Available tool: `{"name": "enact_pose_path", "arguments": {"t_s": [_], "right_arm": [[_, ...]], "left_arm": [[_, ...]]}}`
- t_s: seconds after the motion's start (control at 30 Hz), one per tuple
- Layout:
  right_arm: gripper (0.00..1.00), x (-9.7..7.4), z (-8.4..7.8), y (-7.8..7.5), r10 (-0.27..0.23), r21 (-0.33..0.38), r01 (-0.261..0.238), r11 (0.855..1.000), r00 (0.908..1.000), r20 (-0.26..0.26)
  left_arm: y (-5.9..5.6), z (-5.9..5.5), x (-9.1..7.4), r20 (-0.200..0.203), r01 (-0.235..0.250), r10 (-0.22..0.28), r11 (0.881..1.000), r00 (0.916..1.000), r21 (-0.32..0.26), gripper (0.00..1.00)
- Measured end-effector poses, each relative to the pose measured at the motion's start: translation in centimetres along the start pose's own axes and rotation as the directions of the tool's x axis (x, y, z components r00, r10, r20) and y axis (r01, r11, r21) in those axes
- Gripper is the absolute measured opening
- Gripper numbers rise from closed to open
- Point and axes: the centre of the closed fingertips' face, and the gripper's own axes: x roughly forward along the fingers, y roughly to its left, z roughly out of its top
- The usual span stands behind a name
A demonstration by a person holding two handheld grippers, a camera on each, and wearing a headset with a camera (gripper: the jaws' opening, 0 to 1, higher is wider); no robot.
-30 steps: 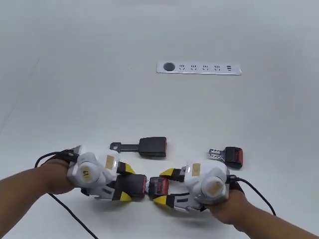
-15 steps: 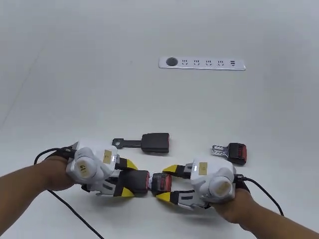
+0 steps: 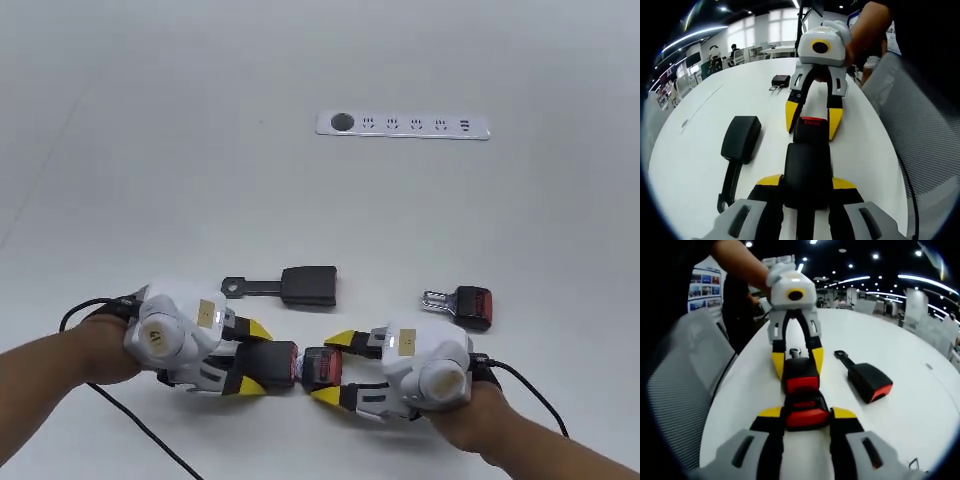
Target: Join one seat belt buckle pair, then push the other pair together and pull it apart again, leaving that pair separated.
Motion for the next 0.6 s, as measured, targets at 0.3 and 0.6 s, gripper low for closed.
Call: {"name": "enact_pose_path", "arguments": {"t_s": [0.3,0.6], "right_arm": [[0.34,-0.22,-0.11,-0.04,-0.006,0.02,0.006,1.0,1.0,0.007],[0.36,-0.12,-0.1,0.02,-0.024,0.022,0.024,0.999,0.9997,0.002]], "left_arm": [[0.02,0.01,-0.02,-0.002,-0.002,0.002,1.0,1.0,-0.007,0.35],[-0.11,0.26,0.04,-0.033,-0.012,0.012,1.0,0.9994,-0.009,0.35]]}}
